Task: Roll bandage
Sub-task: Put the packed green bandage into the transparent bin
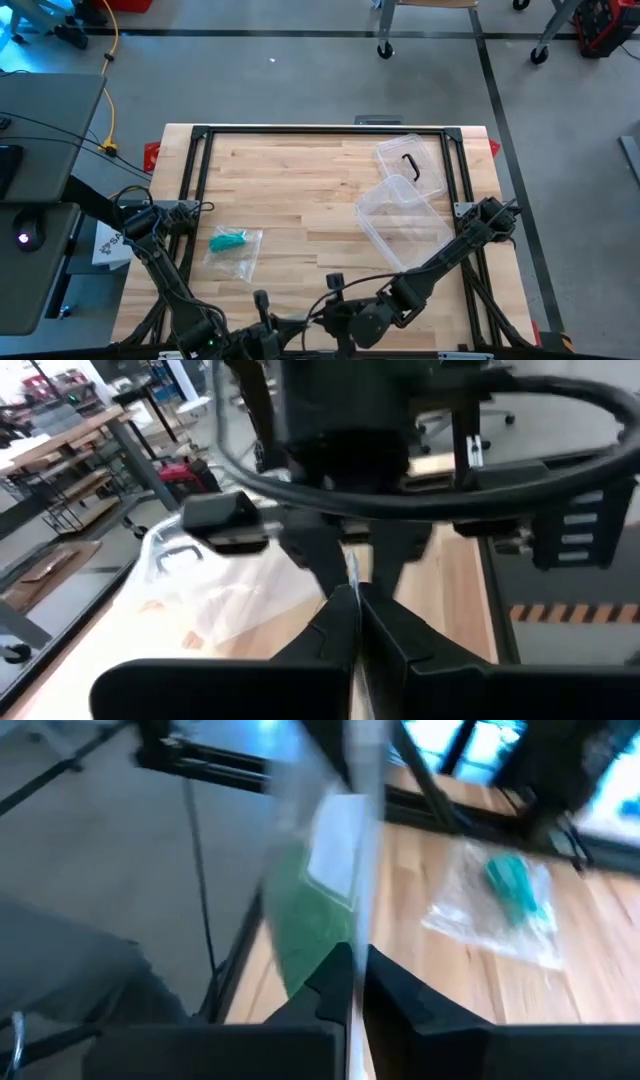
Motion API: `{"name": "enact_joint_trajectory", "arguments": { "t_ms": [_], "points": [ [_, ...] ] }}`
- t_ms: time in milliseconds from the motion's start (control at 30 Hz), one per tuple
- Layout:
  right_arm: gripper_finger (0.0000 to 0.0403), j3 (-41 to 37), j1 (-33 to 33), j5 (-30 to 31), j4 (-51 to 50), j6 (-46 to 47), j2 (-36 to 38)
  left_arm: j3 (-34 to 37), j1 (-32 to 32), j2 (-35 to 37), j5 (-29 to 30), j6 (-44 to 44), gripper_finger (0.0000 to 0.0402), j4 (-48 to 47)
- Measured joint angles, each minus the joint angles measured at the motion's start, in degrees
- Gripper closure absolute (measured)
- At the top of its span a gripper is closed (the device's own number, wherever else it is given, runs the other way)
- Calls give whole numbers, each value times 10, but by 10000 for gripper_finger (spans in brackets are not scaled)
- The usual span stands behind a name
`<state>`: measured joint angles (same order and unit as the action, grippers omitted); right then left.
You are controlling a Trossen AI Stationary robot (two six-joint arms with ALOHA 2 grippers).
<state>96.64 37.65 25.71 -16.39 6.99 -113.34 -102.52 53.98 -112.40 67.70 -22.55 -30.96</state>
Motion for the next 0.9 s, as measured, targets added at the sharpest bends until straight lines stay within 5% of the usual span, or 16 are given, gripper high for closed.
{"name": "enact_joint_trajectory", "arguments": {
  "t_ms": [133, 333, 500, 733, 900],
  "points": [
    [399, 0, -8, 41, -63, 68, 4, 0, 0, 0, -21, -74, 362, -87],
    [401, 0, -11, 138, -295, 156, 71, 3, 3, 0, -42, -316, 298, -303],
    [402, 0, -6, 212, -462, 257, 167, 27, 15, 0, -44, -392, 281, -335],
    [402, 0, -32, 206, -742, 532, 272, 35, 25, -3, -41, -417, 280, -330],
    [402, -28, -49, 158, -730, 546, 304, 35, 30, -3, -40, -413, 280, -325]
  ]
}}
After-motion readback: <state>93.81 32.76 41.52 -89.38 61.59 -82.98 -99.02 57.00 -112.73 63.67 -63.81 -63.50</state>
